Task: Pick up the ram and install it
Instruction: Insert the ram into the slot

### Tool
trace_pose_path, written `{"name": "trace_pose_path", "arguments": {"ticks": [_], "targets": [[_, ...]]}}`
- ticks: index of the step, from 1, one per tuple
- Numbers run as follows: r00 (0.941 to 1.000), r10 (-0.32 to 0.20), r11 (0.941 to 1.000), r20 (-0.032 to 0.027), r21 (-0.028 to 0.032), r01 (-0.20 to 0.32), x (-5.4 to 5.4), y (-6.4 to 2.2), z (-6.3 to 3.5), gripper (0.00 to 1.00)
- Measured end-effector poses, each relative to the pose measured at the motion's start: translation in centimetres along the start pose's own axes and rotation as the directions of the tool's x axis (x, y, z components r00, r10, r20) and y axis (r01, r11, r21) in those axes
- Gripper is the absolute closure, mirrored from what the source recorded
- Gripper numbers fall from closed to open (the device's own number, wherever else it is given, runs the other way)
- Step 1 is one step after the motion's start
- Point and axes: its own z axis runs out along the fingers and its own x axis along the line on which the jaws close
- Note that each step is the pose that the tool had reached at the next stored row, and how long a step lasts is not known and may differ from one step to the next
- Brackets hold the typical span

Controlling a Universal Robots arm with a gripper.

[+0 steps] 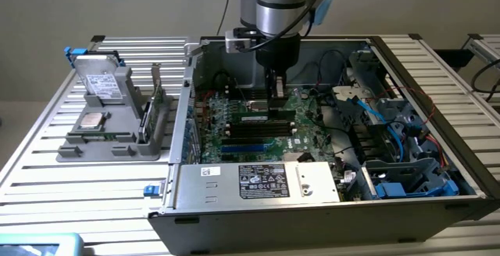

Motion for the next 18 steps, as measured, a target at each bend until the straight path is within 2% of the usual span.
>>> {"name": "trace_pose_path", "arguments": {"ticks": [4, 18], "targets": [[1.0, 0.0, 1.0, -0.0036, -0.0001, 0.0, -0.04, 0.01, 0.29, 0.87], [1.0, 0.0, 1.0, -0.0034, -0.0001, 0.0, -0.15, 0.16, 0.7, 0.87]]}}
